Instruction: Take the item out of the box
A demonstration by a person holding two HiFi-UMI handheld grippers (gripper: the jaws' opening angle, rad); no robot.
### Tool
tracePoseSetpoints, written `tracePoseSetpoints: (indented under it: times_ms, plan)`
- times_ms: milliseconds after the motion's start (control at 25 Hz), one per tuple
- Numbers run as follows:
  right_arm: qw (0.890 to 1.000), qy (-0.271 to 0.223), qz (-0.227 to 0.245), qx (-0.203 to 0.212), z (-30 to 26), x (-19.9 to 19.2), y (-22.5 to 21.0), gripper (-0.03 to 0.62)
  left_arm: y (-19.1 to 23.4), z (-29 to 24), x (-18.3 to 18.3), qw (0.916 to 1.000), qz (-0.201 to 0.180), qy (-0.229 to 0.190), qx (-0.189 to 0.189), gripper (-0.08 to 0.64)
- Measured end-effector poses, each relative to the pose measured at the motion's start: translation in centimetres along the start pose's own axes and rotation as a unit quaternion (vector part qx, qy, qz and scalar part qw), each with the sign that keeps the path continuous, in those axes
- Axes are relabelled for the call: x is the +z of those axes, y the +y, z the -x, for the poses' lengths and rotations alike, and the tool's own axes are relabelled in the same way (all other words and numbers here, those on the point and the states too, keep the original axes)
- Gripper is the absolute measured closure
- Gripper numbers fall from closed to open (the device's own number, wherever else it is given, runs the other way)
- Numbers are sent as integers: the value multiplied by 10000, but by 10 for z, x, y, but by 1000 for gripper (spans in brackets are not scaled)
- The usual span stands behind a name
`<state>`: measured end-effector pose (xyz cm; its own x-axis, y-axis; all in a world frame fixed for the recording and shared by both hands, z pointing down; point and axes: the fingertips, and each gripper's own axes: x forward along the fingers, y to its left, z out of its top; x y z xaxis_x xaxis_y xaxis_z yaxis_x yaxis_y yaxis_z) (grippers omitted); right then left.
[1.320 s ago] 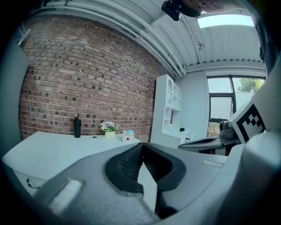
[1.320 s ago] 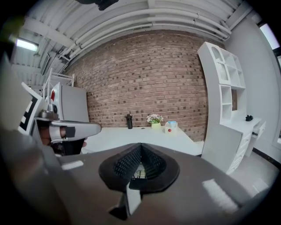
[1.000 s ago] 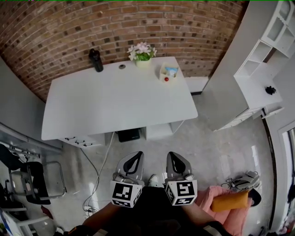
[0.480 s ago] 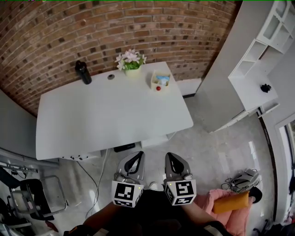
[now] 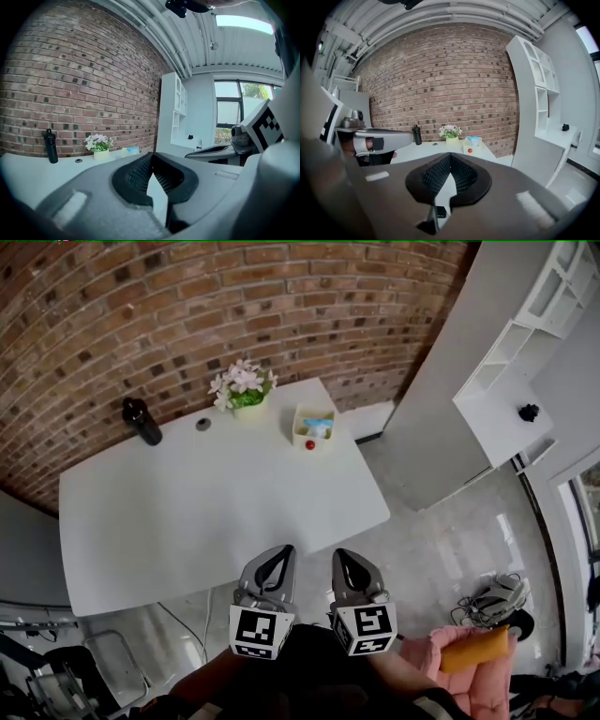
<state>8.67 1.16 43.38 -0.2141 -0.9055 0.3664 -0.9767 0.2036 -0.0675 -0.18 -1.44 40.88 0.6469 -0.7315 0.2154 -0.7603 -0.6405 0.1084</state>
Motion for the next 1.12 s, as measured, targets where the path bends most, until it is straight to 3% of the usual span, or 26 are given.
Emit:
tracePoseSetpoints:
  times_ms: [640,1120]
  plan:
    - [9987,158,-53,-488,-72,34,-2,591,72,-43,26,9998,22,-81,-165,555]
    - [9992,346,-7,-202,-120,28,-23,591,92,-87,21,9998,78,83,145,555]
